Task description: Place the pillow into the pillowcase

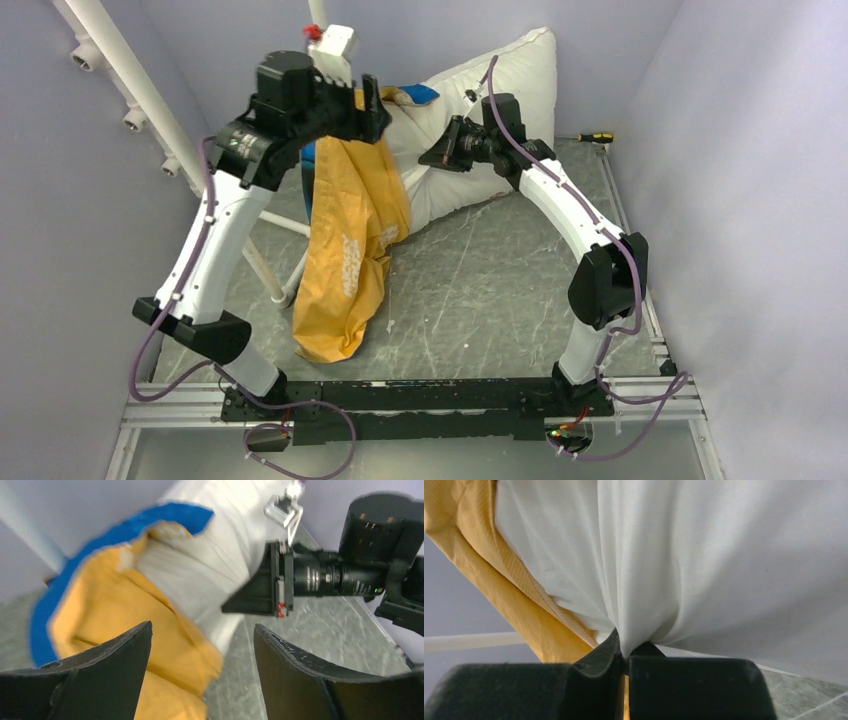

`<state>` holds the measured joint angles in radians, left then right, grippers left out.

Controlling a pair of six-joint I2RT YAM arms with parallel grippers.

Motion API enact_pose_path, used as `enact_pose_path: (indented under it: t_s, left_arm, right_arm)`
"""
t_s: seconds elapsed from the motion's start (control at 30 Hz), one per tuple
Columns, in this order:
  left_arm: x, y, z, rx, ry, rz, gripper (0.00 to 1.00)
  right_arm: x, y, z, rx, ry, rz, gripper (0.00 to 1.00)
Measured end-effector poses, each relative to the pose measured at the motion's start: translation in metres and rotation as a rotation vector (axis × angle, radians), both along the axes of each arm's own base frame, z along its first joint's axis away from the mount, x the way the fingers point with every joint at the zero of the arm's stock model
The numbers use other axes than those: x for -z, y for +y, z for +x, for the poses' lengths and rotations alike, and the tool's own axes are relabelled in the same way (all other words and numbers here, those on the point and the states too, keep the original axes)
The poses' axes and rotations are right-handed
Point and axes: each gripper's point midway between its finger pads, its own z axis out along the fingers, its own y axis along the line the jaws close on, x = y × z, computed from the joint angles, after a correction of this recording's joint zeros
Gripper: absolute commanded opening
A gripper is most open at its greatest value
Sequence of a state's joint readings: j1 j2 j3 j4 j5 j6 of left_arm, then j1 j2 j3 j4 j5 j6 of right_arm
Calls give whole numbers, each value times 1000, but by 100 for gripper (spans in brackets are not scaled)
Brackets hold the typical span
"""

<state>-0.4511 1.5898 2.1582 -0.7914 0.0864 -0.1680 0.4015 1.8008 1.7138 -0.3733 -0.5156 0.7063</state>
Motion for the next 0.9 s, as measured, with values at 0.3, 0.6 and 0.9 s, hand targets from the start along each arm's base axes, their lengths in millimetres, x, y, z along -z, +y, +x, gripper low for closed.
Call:
enact_pose_path:
  t_s: [0.3,0.6,0.9]
  left_arm:
    - [138,-32,0,-101,431,32,71]
    - [191,-39,16,-186,555,-10,0]
    - [182,-56,17,-103,558,-54,0]
  right_arm:
    - [1,1,1,19,3,-12,0]
    - [3,1,2,23,7,-7,0]
    - [8,2,2,2,-19,14,0]
